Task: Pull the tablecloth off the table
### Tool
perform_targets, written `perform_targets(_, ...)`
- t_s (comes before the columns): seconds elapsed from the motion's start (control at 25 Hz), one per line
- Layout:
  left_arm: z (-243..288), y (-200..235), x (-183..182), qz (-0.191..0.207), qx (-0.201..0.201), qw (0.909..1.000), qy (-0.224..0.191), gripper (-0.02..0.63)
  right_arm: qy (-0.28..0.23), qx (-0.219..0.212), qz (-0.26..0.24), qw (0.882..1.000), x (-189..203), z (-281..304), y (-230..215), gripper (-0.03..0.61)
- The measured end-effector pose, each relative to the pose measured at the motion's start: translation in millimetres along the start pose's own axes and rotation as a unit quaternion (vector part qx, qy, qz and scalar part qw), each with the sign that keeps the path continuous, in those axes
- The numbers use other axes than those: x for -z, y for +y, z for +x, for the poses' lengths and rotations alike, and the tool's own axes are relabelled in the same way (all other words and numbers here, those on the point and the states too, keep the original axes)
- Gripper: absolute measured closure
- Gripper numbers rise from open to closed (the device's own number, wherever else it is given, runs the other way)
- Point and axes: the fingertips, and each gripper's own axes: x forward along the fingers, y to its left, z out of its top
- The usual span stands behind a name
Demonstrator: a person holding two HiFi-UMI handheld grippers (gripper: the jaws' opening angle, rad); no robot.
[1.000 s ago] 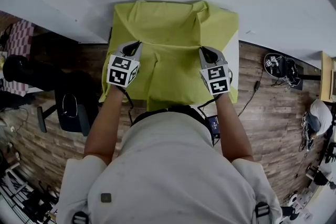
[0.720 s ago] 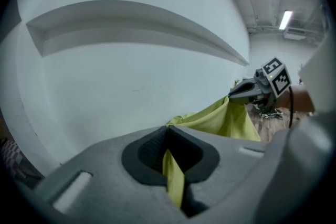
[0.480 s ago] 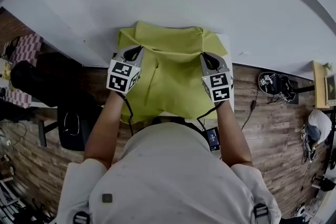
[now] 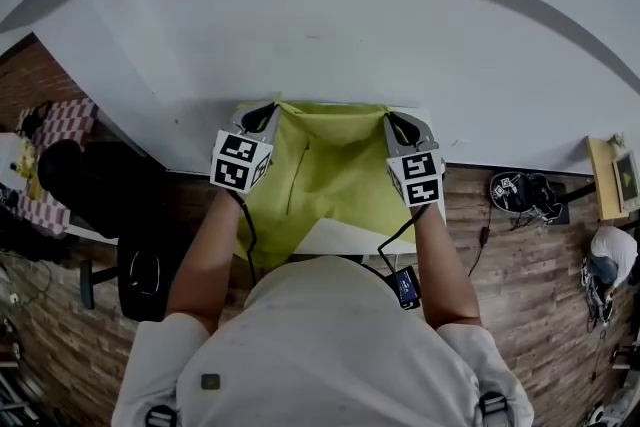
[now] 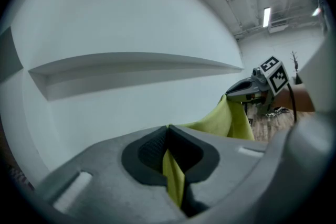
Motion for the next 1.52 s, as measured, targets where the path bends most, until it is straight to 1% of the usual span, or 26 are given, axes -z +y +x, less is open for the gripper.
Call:
perform_targets(0.16,-10.4,-2.9,-7.9,0.006,0.003,0.9999,-0.009,0.607,-0.008,0.011,0.001,1.000,-8.3,-11.6,1.3,0.558)
perform_targets(0.4,-20.4,-15.8,-11.8,0.010,0.008,0.9997,-0.018,0.607,-0.006,0.021,0.002,1.000,-5.9,-31.4,2.0,0.558)
perform_targets(0.6,-34.1,-34.8,-15.4,0.009,-0.005,0.9998,-0.019,0.607,-0.013,0.010,0.001,1.000,-1.7,-51.4,0.5,0.558)
perform_targets(0.76,-45.0,-50.6,-24.0,0.010,-0.027,0.9994,-0.019,0.607,-0.031,-0.005,0.000,0.999,-4.7,-66.8,-4.1,0.558)
perform_targets(0.92,-65.2,-82.9,-28.6,0.005,-0.050,0.9985,-0.019,0.607,-0.040,-0.028,0.000,0.999,2.6,-97.5,-4.2,0.558)
perform_targets(1.16,-97.3,-147.4,-33.7,-0.005,-0.082,0.9963,-0.025,0.607,-0.049,-0.063,-0.012,0.997,25.6,-159.0,-6.0,0.558)
perform_targets(1.28,-116.9,-181.2,-35.4,-0.018,-0.090,0.9954,-0.029,0.607,-0.054,-0.074,-0.013,0.996,36.0,-191.3,-8.5,0.558)
perform_targets(1.4,-134.0,-207.9,-36.9,-0.012,-0.098,0.9947,-0.027,0.607,-0.050,-0.080,-0.009,0.995,47.7,-217.8,-7.5,0.558)
perform_targets(1.52,-150.2,-232.5,-38.5,-0.021,-0.095,0.9949,-0.028,0.607,-0.055,-0.088,-0.005,0.995,53.5,-243.4,-0.8,0.558)
